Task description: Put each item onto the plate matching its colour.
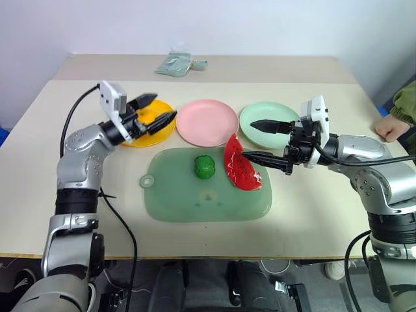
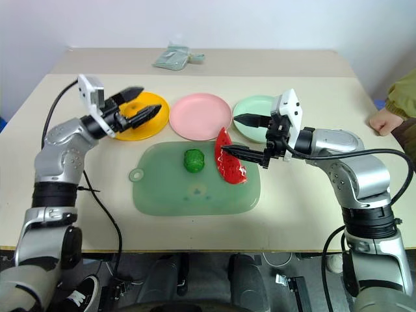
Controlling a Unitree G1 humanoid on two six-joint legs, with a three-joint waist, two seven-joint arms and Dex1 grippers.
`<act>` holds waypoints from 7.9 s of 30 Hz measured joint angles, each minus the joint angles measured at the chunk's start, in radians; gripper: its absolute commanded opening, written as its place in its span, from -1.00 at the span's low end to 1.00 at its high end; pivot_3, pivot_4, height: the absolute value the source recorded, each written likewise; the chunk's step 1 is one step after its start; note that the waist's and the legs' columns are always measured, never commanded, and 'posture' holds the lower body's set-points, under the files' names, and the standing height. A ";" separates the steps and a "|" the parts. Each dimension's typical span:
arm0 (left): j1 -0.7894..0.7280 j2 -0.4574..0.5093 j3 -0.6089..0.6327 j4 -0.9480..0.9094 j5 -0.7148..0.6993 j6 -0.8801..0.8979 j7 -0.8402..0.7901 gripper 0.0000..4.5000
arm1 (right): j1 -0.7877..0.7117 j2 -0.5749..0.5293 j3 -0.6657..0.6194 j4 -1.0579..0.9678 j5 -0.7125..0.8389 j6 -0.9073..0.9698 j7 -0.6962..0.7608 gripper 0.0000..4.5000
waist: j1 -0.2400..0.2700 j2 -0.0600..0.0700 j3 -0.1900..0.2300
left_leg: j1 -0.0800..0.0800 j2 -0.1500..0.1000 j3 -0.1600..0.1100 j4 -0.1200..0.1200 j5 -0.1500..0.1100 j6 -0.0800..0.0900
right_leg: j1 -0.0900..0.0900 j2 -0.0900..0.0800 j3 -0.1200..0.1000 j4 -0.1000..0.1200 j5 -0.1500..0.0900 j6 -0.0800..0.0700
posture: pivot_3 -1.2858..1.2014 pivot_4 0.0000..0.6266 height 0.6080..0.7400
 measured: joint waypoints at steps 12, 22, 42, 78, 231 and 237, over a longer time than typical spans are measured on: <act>0.095 0.052 -0.034 -0.125 -0.030 0.004 -0.144 0.99 | -0.033 0.021 0.016 -0.055 -0.010 0.037 -0.072 1.00 | -0.001 0.001 0.000 | 0.000 0.000 0.000 -0.001 0.000 0.000 | -0.001 0.000 0.000 0.000 0.000 -0.001 | 0.03 -0.52 1.00; 0.180 0.117 -0.027 -0.158 -0.013 -0.101 -0.209 0.99 | -0.088 0.064 0.141 -0.094 -0.114 0.008 -0.116 1.00 | -0.001 0.001 0.000 | -0.001 0.001 0.001 -0.001 0.000 0.000 | -0.003 0.000 0.000 0.000 0.000 -0.001 | 0.03 -0.52 1.00; 0.247 0.168 0.003 -0.162 -0.021 -0.140 -0.270 0.99 | -0.330 0.137 0.523 0.054 -0.408 0.122 -0.074 1.00 | -0.006 0.001 0.000 | -0.002 0.001 0.002 -0.002 0.000 0.000 | -0.006 0.001 0.001 0.002 -0.001 -0.002 | 0.03 -0.52 1.00; 0.307 0.177 0.002 -0.228 -0.015 -0.168 -0.249 1.00 | -0.363 0.246 0.577 0.209 -0.605 0.058 0.002 -0.15 | -0.023 0.001 0.000 | -0.003 0.001 0.003 -0.002 0.000 0.000 | -0.007 0.001 0.001 0.002 -0.001 -0.002 | 0.03 -0.52 1.00; 0.228 0.179 0.109 -0.051 -0.051 -0.228 -0.215 1.00 | 0.128 0.105 -0.042 -0.011 -0.054 -0.214 0.070 0.98 | -0.028 0.001 0.000 | 0.000 0.003 0.015 -0.007 0.000 0.000 | -0.013 0.003 0.015 0.002 0.000 0.000 | 0.03 -0.52 1.00; 0.331 0.219 0.132 -0.077 -0.079 -0.204 -0.273 1.00 | 0.277 0.027 -0.053 -0.073 -0.058 -0.259 0.139 0.98 | -0.026 0.001 0.000 | 0.001 0.003 0.016 -0.006 0.000 0.000 | -0.013 0.003 0.016 0.002 0.000 0.000 | 0.03 -0.52 1.00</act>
